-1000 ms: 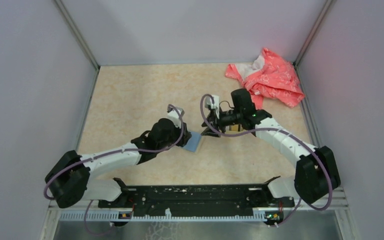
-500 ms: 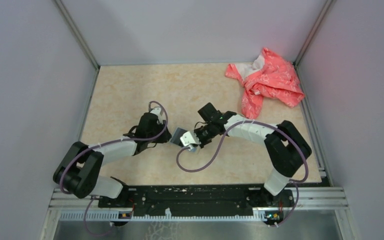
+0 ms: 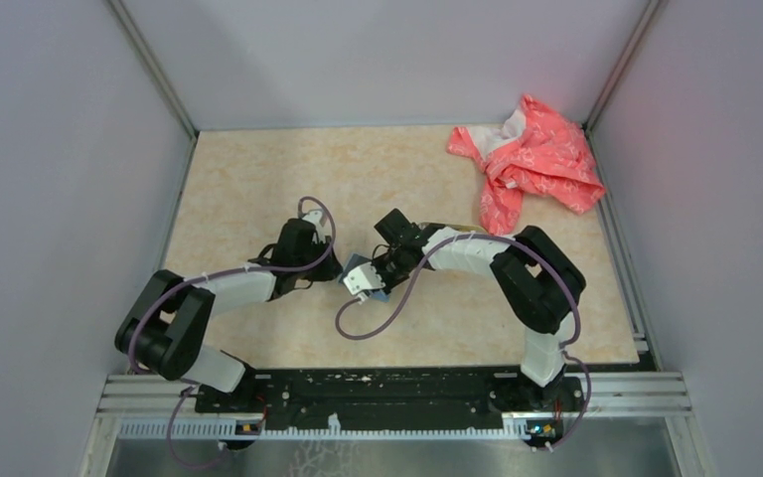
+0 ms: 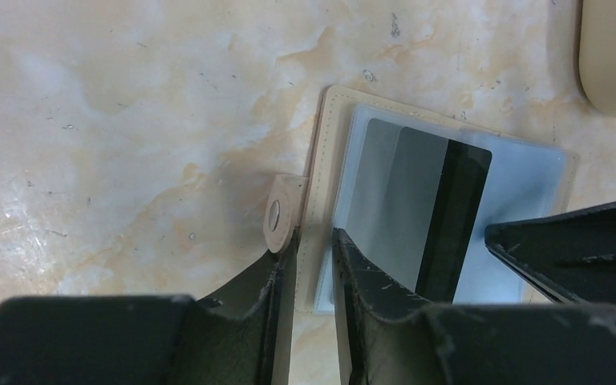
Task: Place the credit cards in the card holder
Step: Insert the credit card into the card holder.
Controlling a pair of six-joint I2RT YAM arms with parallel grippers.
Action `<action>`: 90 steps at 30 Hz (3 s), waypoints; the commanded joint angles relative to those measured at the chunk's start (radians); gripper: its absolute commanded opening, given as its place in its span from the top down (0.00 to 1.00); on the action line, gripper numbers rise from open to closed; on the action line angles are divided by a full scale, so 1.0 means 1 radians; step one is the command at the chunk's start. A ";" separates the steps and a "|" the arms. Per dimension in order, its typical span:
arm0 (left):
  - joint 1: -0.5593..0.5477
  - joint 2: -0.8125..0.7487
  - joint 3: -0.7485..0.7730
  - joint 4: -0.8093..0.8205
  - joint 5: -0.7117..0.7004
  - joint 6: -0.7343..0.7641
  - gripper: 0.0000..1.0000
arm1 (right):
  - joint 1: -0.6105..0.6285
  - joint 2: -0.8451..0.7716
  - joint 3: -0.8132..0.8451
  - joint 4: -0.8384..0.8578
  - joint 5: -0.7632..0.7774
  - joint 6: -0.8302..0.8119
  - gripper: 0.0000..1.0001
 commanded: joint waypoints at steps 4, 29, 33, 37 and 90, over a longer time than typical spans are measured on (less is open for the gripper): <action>0.011 0.041 0.018 -0.011 0.073 0.004 0.72 | 0.019 0.032 0.074 0.024 0.051 -0.004 0.99; 0.021 -0.026 -0.053 0.029 0.115 -0.051 0.73 | 0.015 -0.020 0.056 0.099 -0.050 0.087 0.99; 0.020 -0.058 -0.076 0.039 0.133 -0.071 0.73 | 0.014 -0.035 0.043 -0.048 -0.051 -0.086 0.98; 0.021 -0.077 -0.098 0.050 0.151 -0.087 0.74 | 0.019 0.011 0.048 -0.016 -0.018 -0.057 0.98; 0.018 -0.512 -0.362 0.201 0.133 -0.085 0.48 | -0.094 0.103 0.148 0.139 -0.070 1.052 0.78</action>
